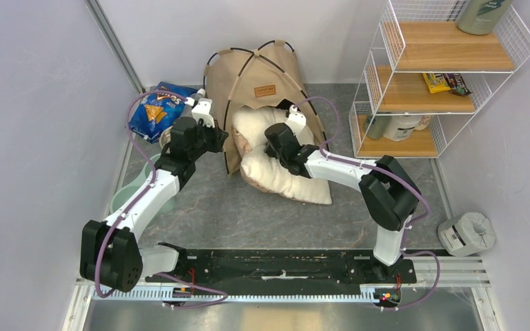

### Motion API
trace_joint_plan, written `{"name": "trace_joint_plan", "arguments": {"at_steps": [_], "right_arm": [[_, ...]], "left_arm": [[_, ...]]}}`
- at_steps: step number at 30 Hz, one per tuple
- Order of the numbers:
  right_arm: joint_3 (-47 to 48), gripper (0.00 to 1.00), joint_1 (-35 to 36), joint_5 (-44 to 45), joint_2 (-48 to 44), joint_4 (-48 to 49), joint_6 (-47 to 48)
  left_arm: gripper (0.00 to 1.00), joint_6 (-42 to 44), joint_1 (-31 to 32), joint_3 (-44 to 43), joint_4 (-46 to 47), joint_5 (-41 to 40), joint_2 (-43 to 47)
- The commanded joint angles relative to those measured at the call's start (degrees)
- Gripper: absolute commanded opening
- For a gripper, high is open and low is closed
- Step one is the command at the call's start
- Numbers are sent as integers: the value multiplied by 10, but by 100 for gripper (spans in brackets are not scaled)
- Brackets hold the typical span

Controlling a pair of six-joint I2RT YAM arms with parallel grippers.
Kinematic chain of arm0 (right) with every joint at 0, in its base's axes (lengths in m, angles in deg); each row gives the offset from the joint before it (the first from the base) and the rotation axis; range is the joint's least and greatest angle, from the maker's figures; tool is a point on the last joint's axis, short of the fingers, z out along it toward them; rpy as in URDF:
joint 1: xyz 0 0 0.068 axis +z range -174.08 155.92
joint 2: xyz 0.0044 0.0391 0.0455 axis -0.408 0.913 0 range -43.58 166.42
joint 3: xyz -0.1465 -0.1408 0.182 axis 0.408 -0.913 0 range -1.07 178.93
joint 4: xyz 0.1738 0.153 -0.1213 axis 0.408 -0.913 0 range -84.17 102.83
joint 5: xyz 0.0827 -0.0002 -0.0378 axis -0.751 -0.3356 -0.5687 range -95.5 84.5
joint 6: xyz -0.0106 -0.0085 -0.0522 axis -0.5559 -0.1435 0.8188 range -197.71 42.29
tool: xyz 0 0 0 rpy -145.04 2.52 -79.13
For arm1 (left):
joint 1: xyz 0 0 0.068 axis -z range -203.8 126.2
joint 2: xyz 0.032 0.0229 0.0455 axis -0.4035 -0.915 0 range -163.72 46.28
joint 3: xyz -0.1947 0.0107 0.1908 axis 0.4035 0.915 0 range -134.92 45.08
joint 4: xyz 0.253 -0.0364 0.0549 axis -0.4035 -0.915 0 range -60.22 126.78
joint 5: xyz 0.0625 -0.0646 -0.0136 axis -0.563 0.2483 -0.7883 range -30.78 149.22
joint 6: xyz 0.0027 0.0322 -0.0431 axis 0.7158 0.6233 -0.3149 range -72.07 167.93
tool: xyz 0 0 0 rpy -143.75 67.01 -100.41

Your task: Set up the pet tent

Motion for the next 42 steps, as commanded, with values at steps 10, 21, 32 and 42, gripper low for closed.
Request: {"name": "trace_joint_plan", "arguments": {"at_steps": [10, 21, 32, 42], "right_arm": [[-66, 92, -5, -12, -172, -49, 180], [-131, 97, -19, 58, -251, -105, 220], [-124, 73, -56, -93, -123, -51, 277], [-2, 0, -36, -48, -99, -55, 346]], "left_arm": [[2, -6, 2, -36, -49, -27, -11], [2, -7, 8, -40, -61, -37, -20], [2, -7, 9, -45, -63, -33, -22], [2, 0, 11, -59, -78, -24, -27]]}}
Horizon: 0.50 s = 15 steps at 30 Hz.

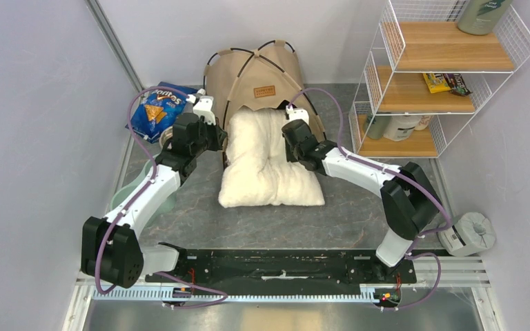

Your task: Set up the pet tent

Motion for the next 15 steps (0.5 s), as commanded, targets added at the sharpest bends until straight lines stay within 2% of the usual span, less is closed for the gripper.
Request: {"name": "trace_joint_plan", "arguments": {"at_steps": [1, 4, 6, 10, 15], "right_arm": [[66, 0, 12, 74, -14, 33, 49], [97, 0, 12, 172, 2, 41, 72], [104, 0, 12, 205, 14, 76, 97], [106, 0, 12, 182, 53, 173, 163], [141, 0, 13, 161, 133, 175, 170]], "left_arm": [[2, -1, 4, -26, -25, 7, -11], [2, 0, 4, -34, -32, 8, -17], [2, 2, 5, -39, -35, 8, -20], [2, 3, 6, -41, -37, 5, -26], [2, 2, 8, -45, -36, 4, -37]]}}
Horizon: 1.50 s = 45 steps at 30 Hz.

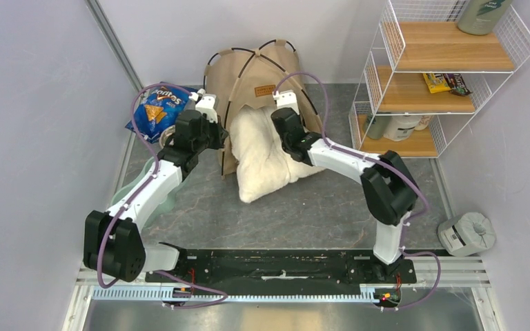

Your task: Set up the pet tent

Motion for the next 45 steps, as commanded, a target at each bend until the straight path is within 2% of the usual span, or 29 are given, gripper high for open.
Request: {"name": "trace_joint_plan", "arguments": {"at_steps": [1, 2, 3, 6, 9, 11, 15, 21, 25, 28, 30, 32, 34, 36, 38, 39, 45], "right_arm": [[44, 0, 6, 7, 66, 60, 19], [47, 2, 7, 15, 75, 46, 11], [46, 10, 9, 22, 75, 35, 3], [21, 40, 21, 26, 35, 0, -22], [17, 64, 23, 13, -26, -90, -72], [16, 77, 23, 6, -73, -135, -97], [3, 90, 23, -13, -155, -187, -123], [-62, 97, 23, -12, -233, -220, -168], [-114, 97, 24, -1, -250, -230, -203], [-148, 97, 16, -27, -244, -215, -244], [-175, 96, -11, -89, -226, -171, -280], [-186, 89, -34, -147, -194, -131, -304], [-184, 73, -38, -169, -159, -89, -305], [-173, 45, -38, -177, -126, -50, -304], [-155, 12, -37, -174, -104, -26, -299], [-148, 2, -38, -171, -98, -17, -296], [-138, 0, -8, -110, -114, 100, -204]], "left_arm": [[2, 0, 7, -21, -14, 3, -17], [2, 0, 8, -21, -14, 3, -18], [2, 0, 7, -21, -14, 0, -20], [2, -3, 8, -21, -14, -8, -20], [2, -10, 10, -23, -22, -27, -19], [2, -14, 10, -26, -30, -43, -18], [2, -19, 11, -31, -47, -58, -17], [2, -26, 11, -35, -61, -73, -16], [2, -28, 11, -33, -64, -71, -16], [2, -31, 12, -32, -65, -68, -18], [2, -37, 12, -33, -62, -64, -21], [2, -46, 12, -35, -60, -55, -25], [2, -48, 12, -38, -58, -38, -29], [2, -49, 12, -39, -57, -31, -31], [2, -49, 13, -39, -56, -25, -32], [2, -49, 13, -38, -56, -22, -31], [2, -49, 14, -34, -48, -1, -24]]}}
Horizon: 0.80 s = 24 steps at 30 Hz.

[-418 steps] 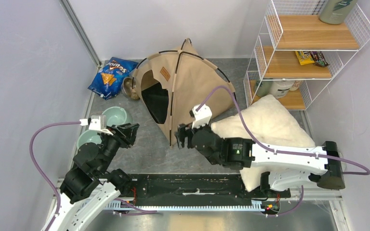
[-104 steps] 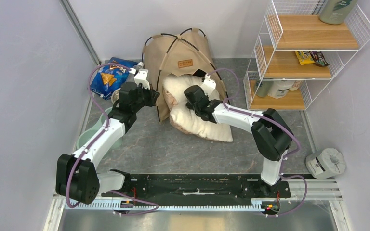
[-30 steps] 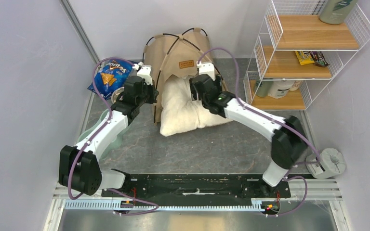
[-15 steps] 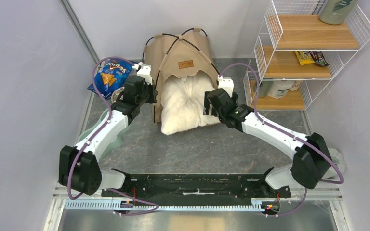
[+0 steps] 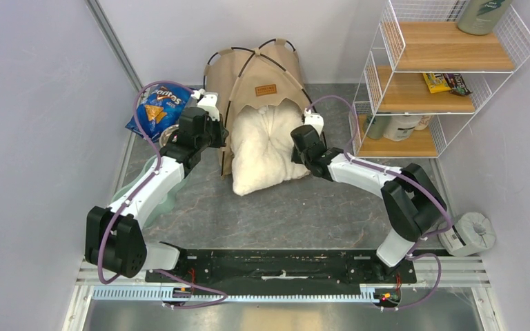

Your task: Set up the pet tent

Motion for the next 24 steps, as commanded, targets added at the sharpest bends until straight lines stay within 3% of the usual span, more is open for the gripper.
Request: {"name": "trace_joint_plan", "arguments": {"at_steps": [1, 6, 12, 18, 20, 24], "right_arm": [[34, 0, 30, 49, -24, 168, 82], [25, 0, 37, 60, -23, 317, 195], [45, 0, 37, 56, 68, 429, 293], [50, 1, 42, 115, 116, 389, 251], [24, 10, 52, 141, 85, 359, 216], [-34, 48, 78, 185, -15, 301, 146]], "left_arm": [[2, -40, 4, -7, -14, 34, -2], [2, -42, 5, -7, -10, 37, 3], [2, -41, 5, -7, -8, 36, 6], [2, -39, 6, -6, -9, 33, 6], [2, -37, 6, -6, -10, 31, 5], [2, -36, 6, -6, -11, 23, 0]]}}
